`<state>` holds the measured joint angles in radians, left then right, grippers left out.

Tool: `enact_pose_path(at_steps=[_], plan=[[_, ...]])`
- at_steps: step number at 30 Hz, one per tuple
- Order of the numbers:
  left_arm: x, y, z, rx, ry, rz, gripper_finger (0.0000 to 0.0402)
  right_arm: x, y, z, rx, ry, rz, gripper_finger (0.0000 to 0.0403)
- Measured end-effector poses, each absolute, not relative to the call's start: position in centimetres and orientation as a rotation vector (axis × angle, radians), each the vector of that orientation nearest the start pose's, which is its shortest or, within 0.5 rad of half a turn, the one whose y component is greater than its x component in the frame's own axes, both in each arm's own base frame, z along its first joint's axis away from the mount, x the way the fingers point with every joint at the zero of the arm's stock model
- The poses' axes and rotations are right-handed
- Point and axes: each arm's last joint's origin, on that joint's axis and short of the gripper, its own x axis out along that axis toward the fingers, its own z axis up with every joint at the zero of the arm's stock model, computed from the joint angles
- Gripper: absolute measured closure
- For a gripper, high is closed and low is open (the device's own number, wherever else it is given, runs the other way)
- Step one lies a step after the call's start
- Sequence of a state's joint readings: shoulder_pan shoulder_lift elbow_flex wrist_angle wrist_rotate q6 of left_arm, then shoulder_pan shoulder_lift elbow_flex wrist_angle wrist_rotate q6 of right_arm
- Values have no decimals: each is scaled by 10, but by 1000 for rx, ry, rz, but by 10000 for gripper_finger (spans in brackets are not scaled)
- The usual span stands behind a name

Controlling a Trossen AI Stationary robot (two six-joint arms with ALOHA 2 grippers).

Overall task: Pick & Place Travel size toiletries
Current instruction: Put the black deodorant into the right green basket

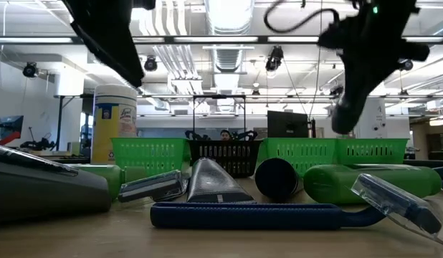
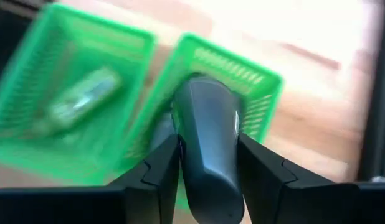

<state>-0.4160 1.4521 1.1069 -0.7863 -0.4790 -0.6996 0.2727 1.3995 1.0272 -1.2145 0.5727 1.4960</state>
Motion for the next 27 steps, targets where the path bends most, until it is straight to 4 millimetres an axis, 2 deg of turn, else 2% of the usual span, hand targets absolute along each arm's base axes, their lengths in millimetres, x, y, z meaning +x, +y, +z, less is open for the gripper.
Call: enact_pose_path(at_steps=[4, 9, 13, 17, 21, 23, 27], plan=[[260, -99, 249, -225, 1009, 326, 40, 216, 38, 210, 529, 904, -1269, 258], [259, -107, 248, -279, 1068, 196, 39, 218, 38, 194, 464, 944, -1239, 216], [259, -115, 243, -323, 1107, 28, 40, 222, 39, 198, 437, 934, -1208, 164], [254, -123, 230, -429, 1179, -91, 38, 224, 40, 205, 418, 934, -1173, 108], [254, -141, 233, -538, 1133, -150, 37, 226, 41, 213, 389, 915, -1157, 62], [253, -151, 236, -591, 1094, -151, 37, 227, 41, 216, 392, 911, -1154, 45], [246, -166, 233, -640, 1074, -13, 37, 228, 41, 219, 387, 915, -1158, 34]])
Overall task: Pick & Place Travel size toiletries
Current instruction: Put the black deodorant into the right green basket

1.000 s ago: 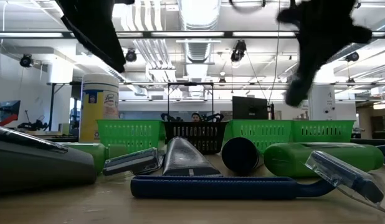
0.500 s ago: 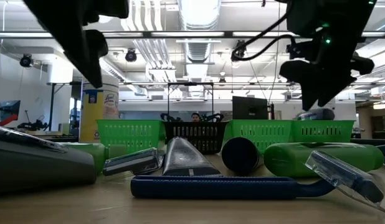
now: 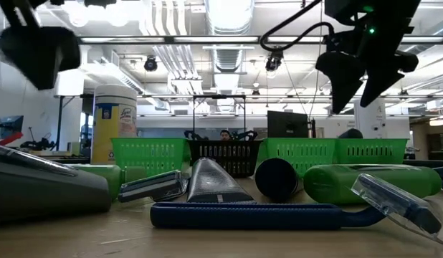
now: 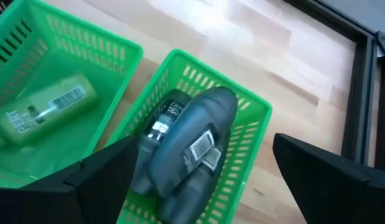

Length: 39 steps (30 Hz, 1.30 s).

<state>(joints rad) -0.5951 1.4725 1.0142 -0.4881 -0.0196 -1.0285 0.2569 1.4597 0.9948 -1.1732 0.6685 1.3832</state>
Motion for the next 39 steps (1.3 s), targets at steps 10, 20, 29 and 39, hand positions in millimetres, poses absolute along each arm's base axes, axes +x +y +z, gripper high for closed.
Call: enact_pose_path(at_steps=[10, 20, 29, 39], plan=[[255, -225, 218, -580, 1093, 12, 37, 221, 42, 233, 371, 932, -1095, 35], [295, -257, 204, -435, 1220, 176, 37, 203, 39, 254, 274, 864, -1031, 35], [302, -267, 172, -557, 1278, 261, 42, 191, 35, 266, 265, 816, -1006, 35], [308, -267, 170, -407, 1195, 142, 94, 188, 34, 258, 278, 838, -1013, 35]])
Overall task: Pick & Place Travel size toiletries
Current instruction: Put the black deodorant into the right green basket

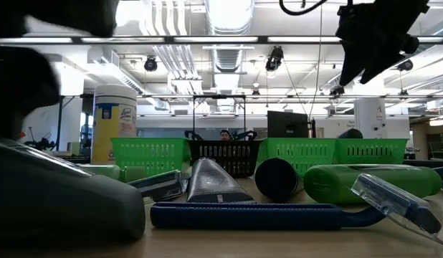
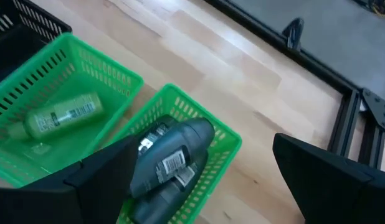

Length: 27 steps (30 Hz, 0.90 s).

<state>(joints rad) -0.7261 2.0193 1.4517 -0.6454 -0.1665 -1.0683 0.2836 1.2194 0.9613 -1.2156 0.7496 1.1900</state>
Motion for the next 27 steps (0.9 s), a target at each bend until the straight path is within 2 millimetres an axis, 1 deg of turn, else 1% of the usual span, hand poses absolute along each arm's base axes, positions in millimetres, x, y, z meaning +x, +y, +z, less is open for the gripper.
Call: enact_pose_path(at_steps=[3, 6, 10, 12, 14, 16, 17, 19, 22, 25, 27], plan=[[310, -267, 169, -356, 1167, 90, 117, 189, 36, 256, 313, 852, -993, 35], [309, -262, 161, -342, 1200, 77, 144, 196, 43, 254, 351, 867, -879, 35], [306, -259, 157, -341, 1252, 28, 183, 211, 56, 257, 468, 835, -675, 35], [305, -258, 159, -324, 1252, 12, 184, 221, 63, 260, 565, 821, -530, 35], [303, -257, 165, -319, 1247, 16, 184, 231, 70, 265, 673, 798, -362, 35], [297, -250, 175, -289, 1238, 72, 184, 238, 76, 269, 768, 759, -226, 35], [293, -246, 184, -280, 1216, 106, 184, 241, 78, 271, 805, 734, -181, 35], [289, -235, 209, -284, 1123, 172, 184, 244, 80, 271, 856, 695, -121, 35], [284, -217, 246, -273, 933, 248, 184, 248, 79, 266, 935, 623, -85, 35], [294, -195, 269, -251, 821, 247, 184, 261, 78, 262, 1008, 539, -3, 35], [308, -176, 275, -246, 783, 253, 184, 268, 80, 256, 1017, 536, 10, 35]])
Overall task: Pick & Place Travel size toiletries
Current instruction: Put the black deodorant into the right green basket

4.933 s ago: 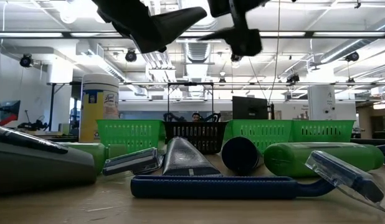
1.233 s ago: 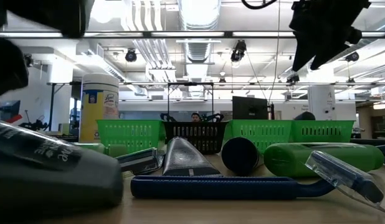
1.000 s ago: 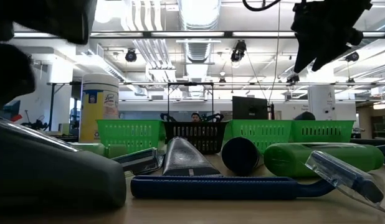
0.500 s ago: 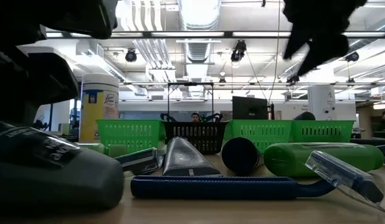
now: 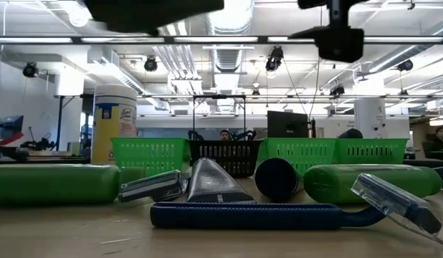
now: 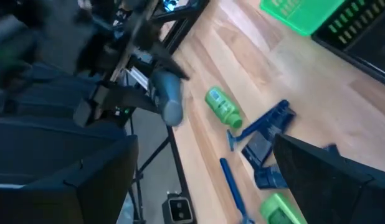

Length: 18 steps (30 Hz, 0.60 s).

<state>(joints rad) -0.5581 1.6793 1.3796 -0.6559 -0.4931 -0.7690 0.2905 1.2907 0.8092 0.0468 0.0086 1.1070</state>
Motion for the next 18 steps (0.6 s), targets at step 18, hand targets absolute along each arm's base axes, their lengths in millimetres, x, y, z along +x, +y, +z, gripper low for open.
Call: enact_pose_path(at_steps=[18], plan=[[352, -124, 291, -162, 632, 170, 184, 290, 85, 263, 973, 530, 30, 45]])
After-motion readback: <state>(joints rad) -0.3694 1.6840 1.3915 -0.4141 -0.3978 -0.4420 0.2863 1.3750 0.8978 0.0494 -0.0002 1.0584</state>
